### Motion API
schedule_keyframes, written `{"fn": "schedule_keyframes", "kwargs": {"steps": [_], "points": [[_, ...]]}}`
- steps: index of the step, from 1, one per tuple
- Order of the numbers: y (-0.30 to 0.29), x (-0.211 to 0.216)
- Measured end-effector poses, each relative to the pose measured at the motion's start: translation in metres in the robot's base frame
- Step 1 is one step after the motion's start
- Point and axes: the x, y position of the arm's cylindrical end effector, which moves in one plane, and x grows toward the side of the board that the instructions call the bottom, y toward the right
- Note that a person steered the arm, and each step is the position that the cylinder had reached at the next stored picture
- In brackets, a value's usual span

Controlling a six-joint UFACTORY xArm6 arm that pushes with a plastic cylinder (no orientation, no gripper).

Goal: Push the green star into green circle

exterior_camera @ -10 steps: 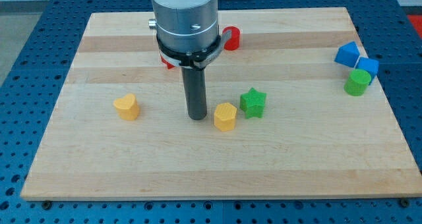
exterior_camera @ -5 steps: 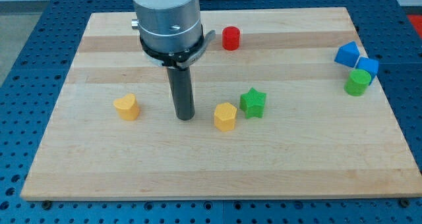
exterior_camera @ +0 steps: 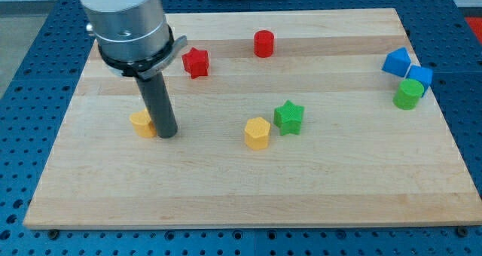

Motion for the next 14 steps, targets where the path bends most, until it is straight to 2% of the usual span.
{"fn": "schedule_keyframes", "kwargs": {"steps": [1,8,14], "points": [[0.001,0.004],[0.16,0.004],[0.267,-0.065]]}}
